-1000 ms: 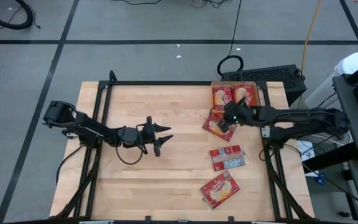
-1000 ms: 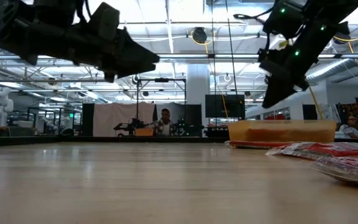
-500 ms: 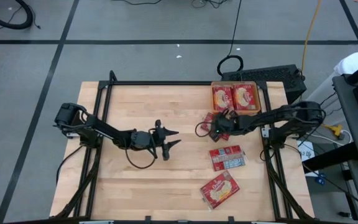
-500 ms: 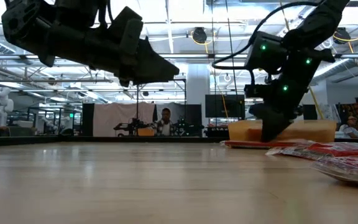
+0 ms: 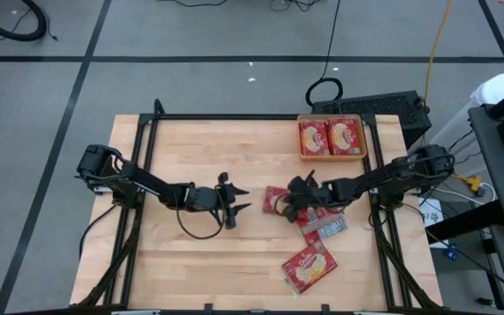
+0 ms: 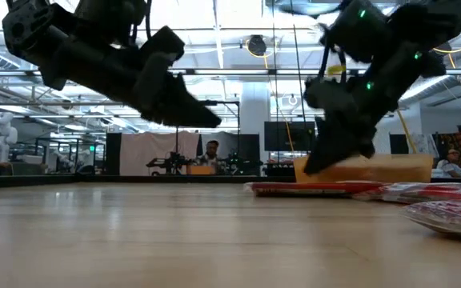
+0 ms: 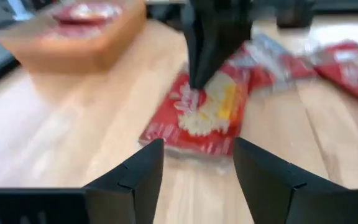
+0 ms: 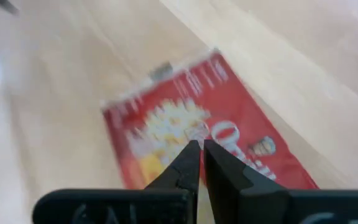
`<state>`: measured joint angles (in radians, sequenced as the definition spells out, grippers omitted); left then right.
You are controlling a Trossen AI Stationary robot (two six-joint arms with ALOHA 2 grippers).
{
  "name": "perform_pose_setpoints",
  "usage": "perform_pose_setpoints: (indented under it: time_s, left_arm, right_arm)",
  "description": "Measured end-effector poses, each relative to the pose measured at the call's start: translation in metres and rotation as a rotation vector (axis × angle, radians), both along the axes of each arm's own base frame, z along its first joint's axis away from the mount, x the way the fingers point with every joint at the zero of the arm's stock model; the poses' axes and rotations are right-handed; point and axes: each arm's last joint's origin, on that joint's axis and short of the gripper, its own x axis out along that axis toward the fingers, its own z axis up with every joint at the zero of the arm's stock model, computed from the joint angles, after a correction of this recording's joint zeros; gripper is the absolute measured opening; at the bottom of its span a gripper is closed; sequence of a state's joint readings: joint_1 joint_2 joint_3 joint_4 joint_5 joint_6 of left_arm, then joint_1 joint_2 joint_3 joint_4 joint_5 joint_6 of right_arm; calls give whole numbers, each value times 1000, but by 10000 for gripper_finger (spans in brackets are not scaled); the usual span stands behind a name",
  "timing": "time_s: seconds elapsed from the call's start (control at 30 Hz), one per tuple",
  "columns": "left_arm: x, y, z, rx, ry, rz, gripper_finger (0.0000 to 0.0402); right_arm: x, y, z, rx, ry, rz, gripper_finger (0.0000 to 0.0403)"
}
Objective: Sort popcorn bags into baskets
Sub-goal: Put the red popcorn bag into the orange bin
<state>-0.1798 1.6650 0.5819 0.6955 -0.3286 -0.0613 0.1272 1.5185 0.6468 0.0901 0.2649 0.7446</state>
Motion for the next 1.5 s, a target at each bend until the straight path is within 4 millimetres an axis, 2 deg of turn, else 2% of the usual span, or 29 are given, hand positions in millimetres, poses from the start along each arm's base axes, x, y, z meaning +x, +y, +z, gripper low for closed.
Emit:
perform_pose_setpoints:
  time_s: [0.23, 0.37, 0.47, 0.57, 0.7, 0.9, 1.03, 1.17, 1.23, 1.27, 1.37, 1.5]
  left_arm:
    - [-2, -19, -1, -22, 29, -92, 270]
    - [10, -35, -7, -27, 42, -128, 299]
    - [28, -45, -18, 14, 59, -106, 298]
    - [44, -49, -32, 78, 88, -23, 281]
    - [59, -48, -46, 119, 147, -4, 249]
    - [66, -30, -54, 123, 249, 68, 191]
    - [68, -19, -55, 151, 269, 35, 134]
    - [70, -12, -55, 249, 290, -18, 52]
    - [70, -11, -52, 310, 293, -47, 15]
    - [70, -11, -50, 349, 297, -62, 10]
    - [70, -14, -38, 489, 294, -96, 6]
    - [69, -19, -12, 625, 236, -143, 4]
  right_arm:
    - [-5, 4, 26, -54, -93, 62, 15]
    - [-9, 3, 40, -104, -138, 104, 15]
    - [-11, 2, 47, -146, -161, 138, 15]
    - [-12, 3, 52, -179, -174, 181, 15]
    - [-17, 5, 57, -208, -170, 221, 16]
    - [-20, 8, 60, -257, -165, 276, 16]
    - [-20, 8, 60, -272, -162, 287, 16]
    - [-20, 8, 60, -257, -166, 271, 16]
    - [-20, 8, 60, -233, -169, 250, 16]
    - [-20, 7, 60, -220, -166, 239, 16]
    - [-22, 6, 57, -173, -141, 234, 16]
    - [-22, 3, 56, -58, -141, 228, 32]
